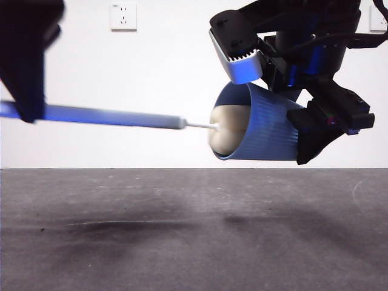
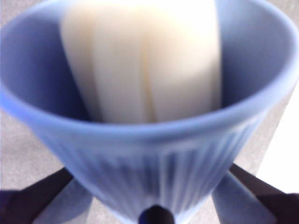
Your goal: Pick up the cup brush,pick up the cup,insert the brush into the cup,clean the cup,put the cup brush back,put the cup back to the fixed position on the table
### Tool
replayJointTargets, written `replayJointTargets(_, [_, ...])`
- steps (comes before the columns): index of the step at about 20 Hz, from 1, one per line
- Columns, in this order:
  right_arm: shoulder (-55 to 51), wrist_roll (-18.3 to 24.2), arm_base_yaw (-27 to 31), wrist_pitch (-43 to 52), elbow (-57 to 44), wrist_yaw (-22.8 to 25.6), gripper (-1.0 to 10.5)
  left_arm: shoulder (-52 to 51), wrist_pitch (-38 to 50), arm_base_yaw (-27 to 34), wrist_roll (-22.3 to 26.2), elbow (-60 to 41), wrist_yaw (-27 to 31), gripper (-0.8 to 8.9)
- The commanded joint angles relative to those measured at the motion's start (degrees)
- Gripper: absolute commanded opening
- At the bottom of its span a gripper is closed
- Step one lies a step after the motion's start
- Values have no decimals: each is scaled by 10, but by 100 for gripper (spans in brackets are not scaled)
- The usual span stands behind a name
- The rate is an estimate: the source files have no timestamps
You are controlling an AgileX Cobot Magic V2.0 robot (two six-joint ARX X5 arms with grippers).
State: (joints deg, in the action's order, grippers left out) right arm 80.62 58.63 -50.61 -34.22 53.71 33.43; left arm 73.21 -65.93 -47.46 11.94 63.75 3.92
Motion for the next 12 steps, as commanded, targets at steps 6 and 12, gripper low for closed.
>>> replayJointTargets(6, [4, -9, -1, -2, 2, -1, -13, -37, -76, 10, -15, 1, 5, -8])
replayJointTargets(12, [4, -16, -1, -2, 2, -4, -13, -33, -9, 10, -12, 1, -33, -9])
